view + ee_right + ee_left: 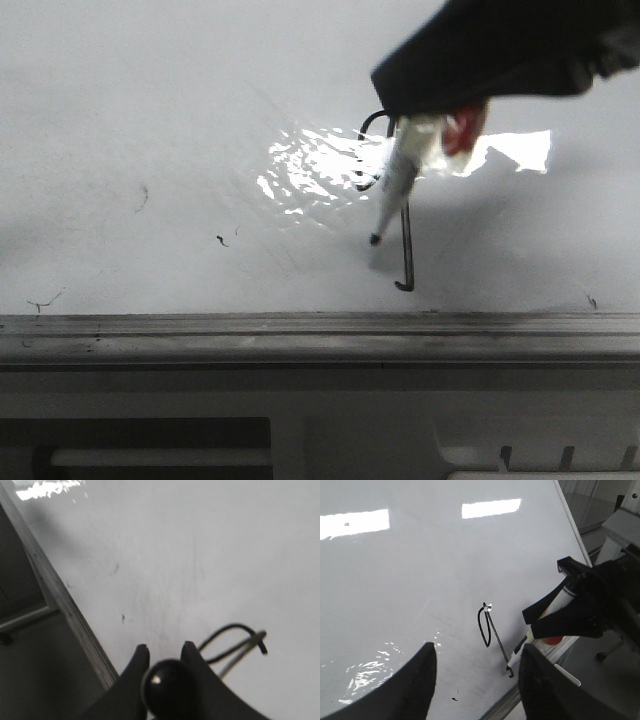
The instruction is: Write number 9 on whiteboard
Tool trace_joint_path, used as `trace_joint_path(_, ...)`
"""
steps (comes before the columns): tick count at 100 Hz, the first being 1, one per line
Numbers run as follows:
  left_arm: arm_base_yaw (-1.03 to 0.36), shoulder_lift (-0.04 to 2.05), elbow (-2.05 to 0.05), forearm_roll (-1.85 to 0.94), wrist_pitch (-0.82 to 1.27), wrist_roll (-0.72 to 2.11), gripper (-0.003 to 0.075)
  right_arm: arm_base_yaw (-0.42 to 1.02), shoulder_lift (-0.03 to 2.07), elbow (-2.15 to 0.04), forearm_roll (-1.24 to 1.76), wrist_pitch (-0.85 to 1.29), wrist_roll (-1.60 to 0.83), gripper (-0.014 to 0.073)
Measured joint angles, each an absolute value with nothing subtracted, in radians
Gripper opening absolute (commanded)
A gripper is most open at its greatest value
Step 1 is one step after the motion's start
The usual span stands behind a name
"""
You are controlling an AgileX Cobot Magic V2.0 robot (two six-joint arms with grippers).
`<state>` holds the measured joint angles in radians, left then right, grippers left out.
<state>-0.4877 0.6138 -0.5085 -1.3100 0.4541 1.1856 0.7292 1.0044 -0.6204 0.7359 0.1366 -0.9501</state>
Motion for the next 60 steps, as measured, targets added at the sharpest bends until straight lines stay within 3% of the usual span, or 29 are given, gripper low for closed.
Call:
trace_joint_path(26,-0.488,0.7,-0.507,-1.313,0.585,1.255,0.0335,0.824,0.93,-0.726,0.731,0.299,-0.954,-0.0066)
trace_joint_path(60,-0.534,0.99,-0.506,-1.61,0.85,1.816,0.0335,0.837,0.928,-0.73,0.724,0.359,-0.956,-0.0066)
